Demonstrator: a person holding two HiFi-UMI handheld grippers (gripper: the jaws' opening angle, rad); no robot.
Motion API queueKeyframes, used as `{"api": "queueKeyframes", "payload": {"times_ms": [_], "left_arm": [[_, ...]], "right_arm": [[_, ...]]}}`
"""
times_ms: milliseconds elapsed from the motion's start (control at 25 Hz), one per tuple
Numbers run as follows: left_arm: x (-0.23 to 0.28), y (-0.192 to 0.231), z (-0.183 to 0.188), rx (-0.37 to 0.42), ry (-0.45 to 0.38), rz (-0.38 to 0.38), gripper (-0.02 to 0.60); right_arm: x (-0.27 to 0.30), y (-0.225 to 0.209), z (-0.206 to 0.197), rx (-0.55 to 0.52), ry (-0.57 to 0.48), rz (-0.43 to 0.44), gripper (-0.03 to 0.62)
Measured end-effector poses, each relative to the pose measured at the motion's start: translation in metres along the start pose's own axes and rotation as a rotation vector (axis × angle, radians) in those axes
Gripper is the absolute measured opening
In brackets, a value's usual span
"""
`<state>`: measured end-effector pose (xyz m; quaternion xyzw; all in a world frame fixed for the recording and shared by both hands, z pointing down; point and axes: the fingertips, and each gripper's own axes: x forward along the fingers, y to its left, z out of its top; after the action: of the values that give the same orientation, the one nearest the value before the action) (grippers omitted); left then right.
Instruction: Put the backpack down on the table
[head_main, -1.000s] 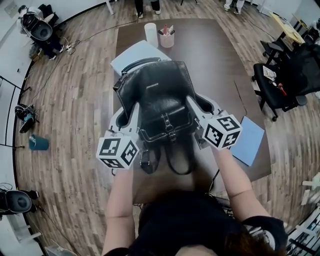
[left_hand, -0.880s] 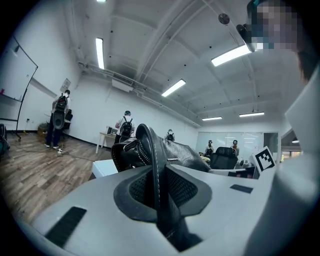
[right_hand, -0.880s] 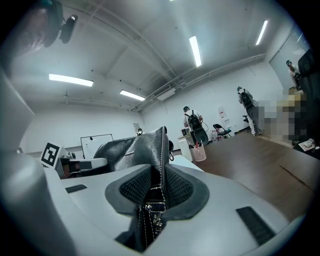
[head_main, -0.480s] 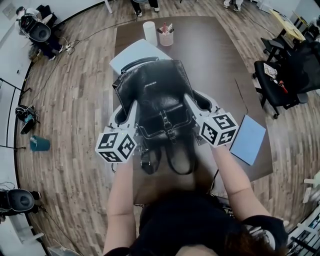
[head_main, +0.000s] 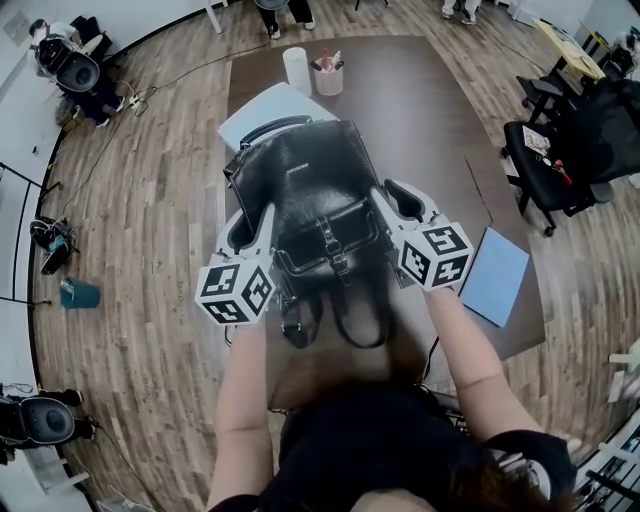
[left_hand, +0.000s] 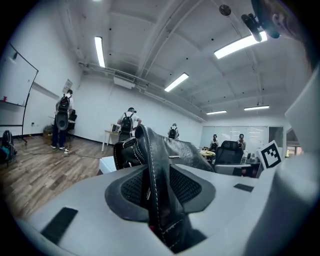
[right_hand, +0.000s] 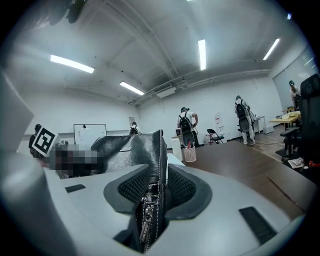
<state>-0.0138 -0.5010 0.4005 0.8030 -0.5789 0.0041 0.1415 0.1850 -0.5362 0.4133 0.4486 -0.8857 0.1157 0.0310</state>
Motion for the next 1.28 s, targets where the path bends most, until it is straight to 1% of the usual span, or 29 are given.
{"api": "queueKeyframes", "payload": {"times_ms": [160, 280, 440, 680, 840, 1000, 1040, 1160, 1280], "left_arm": [[-0.004, 0.005, -0.001, 0.011, 0.000, 0.037, 0.156], [-0.012, 0.011, -0.005, 0.002, 0.014, 0.057, 0.181], [-0.020, 0.014, -0.008, -0.024, 0.019, 0.042, 0.187], [-0.040, 0.023, -0.013, -0.040, 0.016, 0.053, 0.185], [-0.058, 0.024, -0.007, -0.043, 0.000, 0.046, 0.168], [-0.076, 0.019, 0.001, -0.041, -0.038, 0.041, 0.118], [-0.081, 0.018, 0.003, -0.041, -0.048, 0.040, 0.114], [-0.091, 0.013, 0.006, -0.038, -0.063, 0.025, 0.098], [-0.098, 0.007, 0.008, -0.027, -0.067, 0.008, 0.084]], "right_arm": [[-0.008, 0.000, 0.002, 0.003, 0.008, -0.014, 0.126], [-0.019, 0.003, 0.004, 0.004, 0.000, -0.030, 0.126], [-0.028, 0.011, 0.008, 0.007, -0.011, -0.047, 0.126], [-0.041, 0.027, 0.005, 0.012, -0.009, -0.064, 0.126], [-0.049, 0.040, 0.006, 0.013, -0.012, -0.084, 0.126], [-0.059, 0.052, 0.010, 0.017, -0.027, -0.100, 0.126], [-0.061, 0.055, 0.011, 0.020, -0.033, -0.105, 0.123], [-0.069, 0.062, 0.012, 0.021, -0.044, -0.120, 0.103], [-0.076, 0.067, 0.011, 0.018, -0.044, -0.142, 0.064]]}}
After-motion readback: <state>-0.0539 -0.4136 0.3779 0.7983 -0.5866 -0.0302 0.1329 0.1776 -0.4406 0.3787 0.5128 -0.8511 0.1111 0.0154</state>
